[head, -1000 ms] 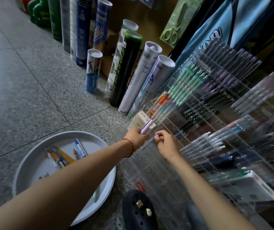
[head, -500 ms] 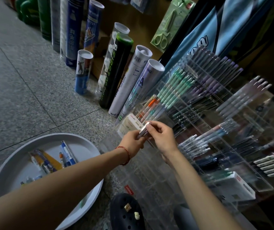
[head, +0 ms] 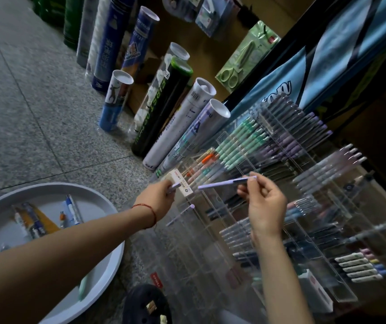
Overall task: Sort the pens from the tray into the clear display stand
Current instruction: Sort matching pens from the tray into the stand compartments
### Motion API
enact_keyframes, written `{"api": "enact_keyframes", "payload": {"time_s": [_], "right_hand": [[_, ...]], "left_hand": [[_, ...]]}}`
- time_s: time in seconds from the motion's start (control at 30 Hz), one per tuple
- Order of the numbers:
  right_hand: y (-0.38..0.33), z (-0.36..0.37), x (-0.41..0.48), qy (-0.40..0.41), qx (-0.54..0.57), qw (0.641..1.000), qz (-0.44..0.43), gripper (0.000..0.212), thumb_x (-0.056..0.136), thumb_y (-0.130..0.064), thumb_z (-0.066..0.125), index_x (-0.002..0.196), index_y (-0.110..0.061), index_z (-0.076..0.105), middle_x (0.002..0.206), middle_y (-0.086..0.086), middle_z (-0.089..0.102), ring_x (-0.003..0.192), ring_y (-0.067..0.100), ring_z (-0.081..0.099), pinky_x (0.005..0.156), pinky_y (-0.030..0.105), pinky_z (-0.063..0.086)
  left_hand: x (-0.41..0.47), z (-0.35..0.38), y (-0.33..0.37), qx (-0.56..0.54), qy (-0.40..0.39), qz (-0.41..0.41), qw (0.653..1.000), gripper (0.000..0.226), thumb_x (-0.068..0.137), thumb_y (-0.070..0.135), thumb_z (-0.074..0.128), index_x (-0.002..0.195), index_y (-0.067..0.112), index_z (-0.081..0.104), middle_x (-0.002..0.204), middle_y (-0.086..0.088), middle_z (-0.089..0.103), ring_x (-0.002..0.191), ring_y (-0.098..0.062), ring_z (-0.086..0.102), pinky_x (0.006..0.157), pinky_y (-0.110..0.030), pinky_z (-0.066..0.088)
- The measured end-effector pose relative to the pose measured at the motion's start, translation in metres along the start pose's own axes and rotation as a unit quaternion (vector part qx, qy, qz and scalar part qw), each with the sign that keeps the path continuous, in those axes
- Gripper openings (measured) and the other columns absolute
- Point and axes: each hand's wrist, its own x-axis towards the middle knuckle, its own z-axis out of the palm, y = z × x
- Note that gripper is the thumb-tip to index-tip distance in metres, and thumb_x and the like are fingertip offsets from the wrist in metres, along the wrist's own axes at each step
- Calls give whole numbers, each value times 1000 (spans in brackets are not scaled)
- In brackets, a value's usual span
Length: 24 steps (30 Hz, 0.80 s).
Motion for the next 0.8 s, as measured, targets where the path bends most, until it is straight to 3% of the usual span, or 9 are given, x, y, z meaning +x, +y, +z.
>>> {"api": "enact_keyframes", "payload": {"time_s": [0.07, 0.17, 0.3, 0.43, 0.57, 0.7, 0.8], "right_hand": [[7, -1, -3, -27, -127, 989, -75, 16, 91, -10, 54, 105, -15, 62, 90, -1, 65, 79, 11, 63, 71, 16, 53], [33, 14, -16, -87, -232, 963, -103, 19, 91, -9, 55, 106, -8, 65, 88, 3, 65, 74, 12, 60, 65, 7, 45], [66, 31, -26, -108, -218, 967, -74, 15, 88, -6, 57, 99, -6, 68, 84, 3, 66, 78, 18, 63, 73, 24, 50], [84, 37, -25, -133, -142, 981, 19, 12, 87, -3, 58, 91, -13, 63, 79, -3, 65, 77, 8, 63, 74, 14, 49], [101, 43, -26, -176, -151, 970, 70, 12, 87, -3, 58, 91, -13, 64, 85, 5, 67, 82, 15, 64, 78, 24, 50], [106, 47, -32, -217, -186, 954, 88, 16, 90, -2, 54, 101, 0, 66, 87, 6, 66, 84, 13, 60, 72, 19, 46], [99, 49, -30, -253, -209, 941, 88, 25, 91, 2, 50, 112, 1, 62, 102, 7, 65, 97, 14, 58, 78, 17, 43]], "left_hand": [[1, -2, -1, -27, 2, 1, 1000, 16, 91, 12, 48, 101, 4, 58, 101, -19, 64, 95, -33, 59, 79, -36, 48], [0, 2, 3, -37, -33, 8, 999, 27, 90, 9, 46, 114, 5, 59, 109, -19, 65, 101, -33, 59, 85, -37, 48], [0, 14, 6, -37, -90, -1, 995, 36, 92, 10, 43, 126, 12, 54, 122, -15, 61, 112, -31, 56, 94, -36, 46], [-3, 17, 1, -59, -104, -29, 992, 40, 93, 9, 42, 132, 17, 50, 127, -11, 58, 113, -27, 57, 95, -34, 47], [-5, 16, 5, -73, -96, -30, 992, 40, 94, 9, 42, 133, 17, 49, 125, -12, 59, 110, -28, 57, 91, -32, 46], [-7, 15, 11, -125, -106, -44, 986, 33, 92, 12, 44, 122, 12, 58, 115, -14, 62, 105, -29, 57, 85, -30, 44], [-7, 16, 14, -131, -96, -58, 985, 20, 90, 6, 39, 85, 4, 58, 89, -22, 58, 80, -27, 49, 68, -28, 37]]}}
